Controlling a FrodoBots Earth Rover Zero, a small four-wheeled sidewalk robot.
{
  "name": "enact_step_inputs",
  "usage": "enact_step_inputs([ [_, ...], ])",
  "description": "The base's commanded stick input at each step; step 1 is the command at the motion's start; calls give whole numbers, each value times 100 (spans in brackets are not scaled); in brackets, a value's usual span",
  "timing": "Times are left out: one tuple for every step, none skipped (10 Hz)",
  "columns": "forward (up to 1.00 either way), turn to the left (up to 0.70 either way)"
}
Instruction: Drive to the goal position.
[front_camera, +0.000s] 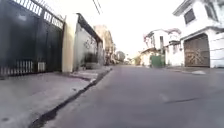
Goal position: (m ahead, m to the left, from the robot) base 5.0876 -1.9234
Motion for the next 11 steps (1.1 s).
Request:
enact_step_inputs([
  [100,0],
  [100,0],
  [100,0],
  [100,0],
  [100,0],
  [100,0],
  [100,0],
  [100,0],
  [100,0],
  [100,0],
  [100,-38],
])
